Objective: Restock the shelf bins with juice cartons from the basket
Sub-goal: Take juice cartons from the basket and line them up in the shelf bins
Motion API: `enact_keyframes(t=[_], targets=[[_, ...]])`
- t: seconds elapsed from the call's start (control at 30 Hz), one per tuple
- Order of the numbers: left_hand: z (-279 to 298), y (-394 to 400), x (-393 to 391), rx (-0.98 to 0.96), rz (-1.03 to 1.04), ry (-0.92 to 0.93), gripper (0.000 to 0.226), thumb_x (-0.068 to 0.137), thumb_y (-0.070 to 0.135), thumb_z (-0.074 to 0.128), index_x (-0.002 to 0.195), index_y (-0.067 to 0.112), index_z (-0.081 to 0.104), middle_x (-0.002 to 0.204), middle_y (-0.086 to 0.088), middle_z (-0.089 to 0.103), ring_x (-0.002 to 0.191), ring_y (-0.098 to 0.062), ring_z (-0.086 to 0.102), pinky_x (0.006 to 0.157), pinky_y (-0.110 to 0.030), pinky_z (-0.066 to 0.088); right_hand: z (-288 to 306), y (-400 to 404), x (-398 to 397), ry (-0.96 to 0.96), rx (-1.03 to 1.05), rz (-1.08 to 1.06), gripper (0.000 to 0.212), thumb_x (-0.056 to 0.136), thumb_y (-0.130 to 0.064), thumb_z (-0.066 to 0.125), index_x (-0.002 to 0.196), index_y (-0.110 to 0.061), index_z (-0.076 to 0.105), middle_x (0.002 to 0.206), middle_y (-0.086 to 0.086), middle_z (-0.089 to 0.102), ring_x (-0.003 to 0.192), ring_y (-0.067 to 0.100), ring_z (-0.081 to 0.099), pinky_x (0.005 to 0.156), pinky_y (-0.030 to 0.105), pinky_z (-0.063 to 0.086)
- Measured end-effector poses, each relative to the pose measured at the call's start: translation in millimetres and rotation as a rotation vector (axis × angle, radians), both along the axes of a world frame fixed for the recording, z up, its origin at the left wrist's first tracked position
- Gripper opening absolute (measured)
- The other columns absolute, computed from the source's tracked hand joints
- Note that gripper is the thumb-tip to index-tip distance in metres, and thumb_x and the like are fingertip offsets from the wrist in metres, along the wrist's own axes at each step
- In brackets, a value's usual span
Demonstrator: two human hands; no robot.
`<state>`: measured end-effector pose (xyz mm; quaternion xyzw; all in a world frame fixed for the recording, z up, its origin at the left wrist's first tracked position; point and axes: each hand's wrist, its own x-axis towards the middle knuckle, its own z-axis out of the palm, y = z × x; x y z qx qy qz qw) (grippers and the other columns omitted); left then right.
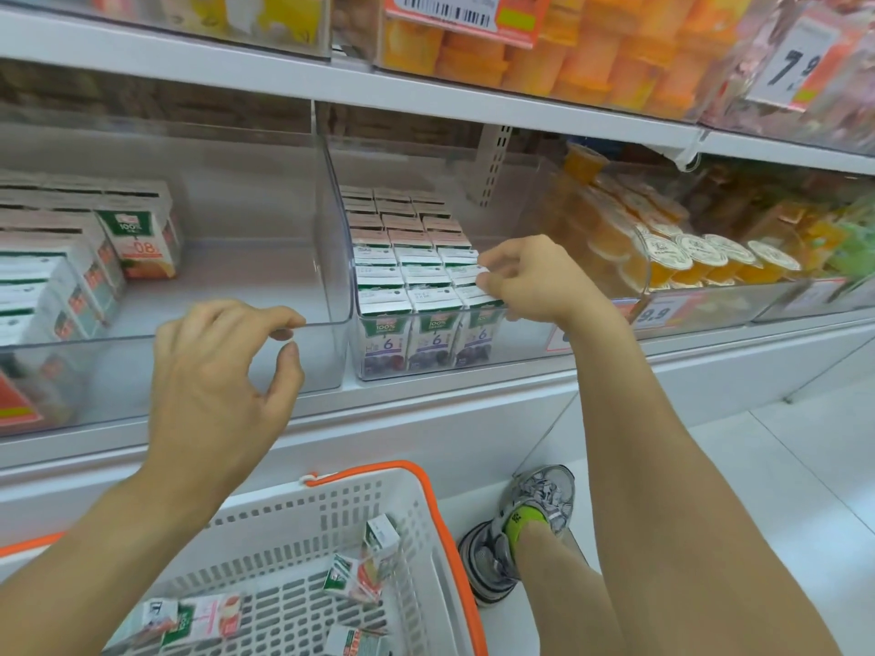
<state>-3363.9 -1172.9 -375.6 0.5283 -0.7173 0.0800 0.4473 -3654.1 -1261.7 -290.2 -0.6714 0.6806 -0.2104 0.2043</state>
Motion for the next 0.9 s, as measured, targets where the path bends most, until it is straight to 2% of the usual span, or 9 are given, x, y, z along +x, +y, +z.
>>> enact_keyframes(t=[0.1, 0.2, 0.3, 0.43, 0.53, 0.63, 0.73, 0.8, 0.9], targets=[[0, 0, 0, 0.015, 0.002, -0.009, 0.020, 0.086, 0.019, 0.058, 0.104, 0.018, 0.066, 0.089, 0.005, 0.065, 0.094, -0.024, 0.054, 0.086, -0.032, 0.025, -1, 0, 0, -0.023, 0.030, -0.009, 0.033, 0.095, -0.033, 0.062, 0.125, -0.019, 0.063, 0.117, 0.001, 0.066, 0.071, 0.018, 0.074, 0.063, 0.026, 0.060], [0, 1, 2, 0.024, 0.002, -0.024, 0.022, 0.085, 0.018, 0.058, 0.106, 0.018, 0.066, 0.090, 0.005, 0.065, 0.095, -0.024, 0.054, 0.087, -0.030, 0.024, -2, -2, 8, 0.132, 0.086, -0.002, 0.031, 0.099, -0.033, 0.047, 0.127, -0.020, 0.049, 0.110, 0.004, 0.063, 0.061, 0.018, 0.073, 0.057, 0.027, 0.052], [0, 2, 4, 0.037, -0.014, -0.037, 0.024, 0.085, 0.019, 0.057, 0.108, 0.019, 0.065, 0.091, 0.005, 0.065, 0.095, -0.023, 0.054, 0.088, -0.030, 0.025, -2, -4, 14, 0.166, 0.095, -0.003, 0.028, 0.100, -0.032, 0.044, 0.124, -0.018, 0.044, 0.111, 0.006, 0.059, 0.055, 0.016, 0.072, 0.053, 0.024, 0.043], [0, 2, 6, 0.045, -0.026, -0.050, 0.026, 0.085, 0.021, 0.056, 0.109, 0.019, 0.065, 0.093, 0.005, 0.064, 0.095, -0.023, 0.055, 0.088, -0.030, 0.026, -3, 0, 13, 0.155, 0.067, 0.006, 0.024, 0.100, -0.031, 0.046, 0.120, -0.018, 0.046, 0.114, 0.007, 0.061, 0.069, 0.021, 0.073, 0.059, 0.026, 0.046], [1, 2, 5, 0.042, -0.035, -0.046, 0.026, 0.085, 0.022, 0.055, 0.109, 0.017, 0.065, 0.096, 0.003, 0.064, 0.098, -0.026, 0.055, 0.090, -0.030, 0.027, -5, 7, 15, 0.207, 0.017, 0.006, 0.033, 0.101, -0.030, 0.048, 0.128, -0.011, 0.053, 0.122, 0.012, 0.063, 0.101, 0.029, 0.065, 0.079, 0.033, 0.048], [1, 8, 9, -0.059, -0.065, 0.014, 0.022, 0.087, 0.015, 0.060, 0.106, 0.007, 0.066, 0.105, -0.008, 0.064, 0.106, -0.033, 0.055, 0.099, -0.035, 0.033, 0, 19, 21, 0.199, -0.175, -0.102, 0.033, 0.097, -0.034, 0.057, 0.123, -0.014, 0.060, 0.117, 0.007, 0.067, 0.107, 0.029, 0.061, 0.093, 0.042, 0.051], [-1, 21, 17, -0.171, -0.112, 0.069, 0.013, 0.090, 0.014, 0.061, 0.099, 0.006, 0.065, 0.098, -0.006, 0.065, 0.098, -0.024, 0.057, 0.095, -0.029, 0.038, 4, 45, 42, 0.008, -0.560, -0.123, 0.015, 0.093, -0.027, 0.064, 0.106, -0.020, 0.066, 0.095, -0.008, 0.068, 0.084, 0.008, 0.064, 0.081, 0.033, 0.056], [-10, 34, 22, -0.025, -0.164, 0.184, 0.007, 0.091, 0.018, 0.062, 0.096, 0.014, 0.063, 0.084, 0.005, 0.062, 0.081, -0.005, 0.054, 0.081, -0.013, 0.039, 1, 71, 64, -0.149, -0.706, 0.020, 0.003, 0.090, -0.020, 0.066, 0.094, -0.021, 0.067, 0.083, -0.014, 0.065, 0.073, 0.004, 0.061, 0.068, 0.017, 0.051], [-45, 53, 39, 0.369, -0.146, 0.306, 0.011, 0.088, 0.013, 0.069, 0.085, 0.022, 0.063, 0.072, 0.011, 0.062, 0.069, -0.004, 0.056, 0.063, -0.008, 0.039, -34, 114, 96, -0.337, -0.621, 0.247, 0.007, 0.087, -0.013, 0.069, 0.088, -0.019, 0.068, 0.080, -0.012, 0.068, 0.070, 0.007, 0.061, 0.063, 0.009, 0.043]])
